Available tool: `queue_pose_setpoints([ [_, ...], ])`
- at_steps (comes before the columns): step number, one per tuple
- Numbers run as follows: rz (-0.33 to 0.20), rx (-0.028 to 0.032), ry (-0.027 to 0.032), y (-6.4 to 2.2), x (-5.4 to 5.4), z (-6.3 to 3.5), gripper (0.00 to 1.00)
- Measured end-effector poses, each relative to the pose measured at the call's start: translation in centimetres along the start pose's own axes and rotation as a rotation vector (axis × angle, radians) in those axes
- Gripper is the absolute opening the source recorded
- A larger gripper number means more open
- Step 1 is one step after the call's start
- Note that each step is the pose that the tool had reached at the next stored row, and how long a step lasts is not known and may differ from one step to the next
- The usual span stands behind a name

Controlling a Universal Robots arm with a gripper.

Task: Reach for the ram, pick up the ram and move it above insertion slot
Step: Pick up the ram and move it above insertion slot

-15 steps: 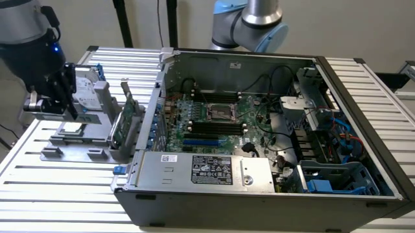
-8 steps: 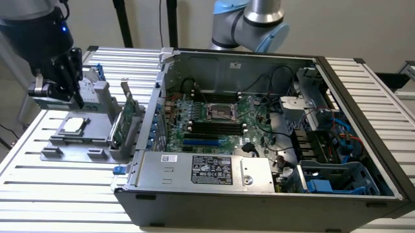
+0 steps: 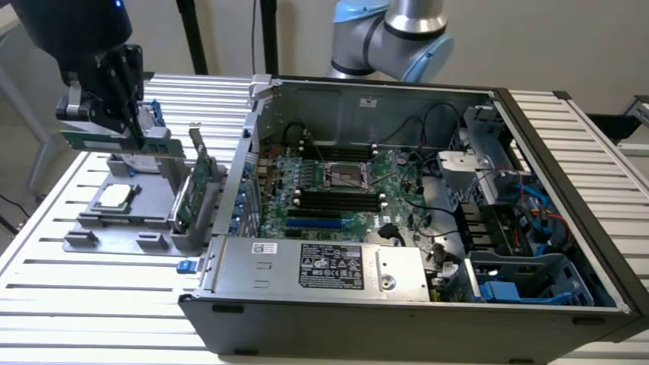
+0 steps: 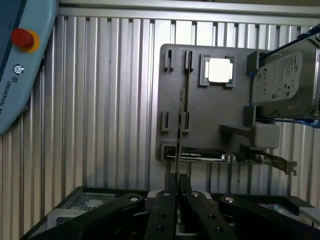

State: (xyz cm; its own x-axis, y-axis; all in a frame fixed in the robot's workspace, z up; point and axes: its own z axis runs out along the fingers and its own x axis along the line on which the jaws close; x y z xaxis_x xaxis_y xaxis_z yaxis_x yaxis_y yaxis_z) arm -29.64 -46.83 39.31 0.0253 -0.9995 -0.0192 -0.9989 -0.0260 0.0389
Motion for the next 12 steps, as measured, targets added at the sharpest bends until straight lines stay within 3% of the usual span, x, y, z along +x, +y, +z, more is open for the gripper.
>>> queue_pose_setpoints([
  [3,0.0,0.0,-0.0032,-1.06,0.0,-0.85,0.14],
  [6,0.0,0.0002,-0.0122,-2.17,0.0,-1.22,0.14],
  [12,-0.002,0.0009,-0.0403,-4.36,0.0,-1.38,0.14],
])
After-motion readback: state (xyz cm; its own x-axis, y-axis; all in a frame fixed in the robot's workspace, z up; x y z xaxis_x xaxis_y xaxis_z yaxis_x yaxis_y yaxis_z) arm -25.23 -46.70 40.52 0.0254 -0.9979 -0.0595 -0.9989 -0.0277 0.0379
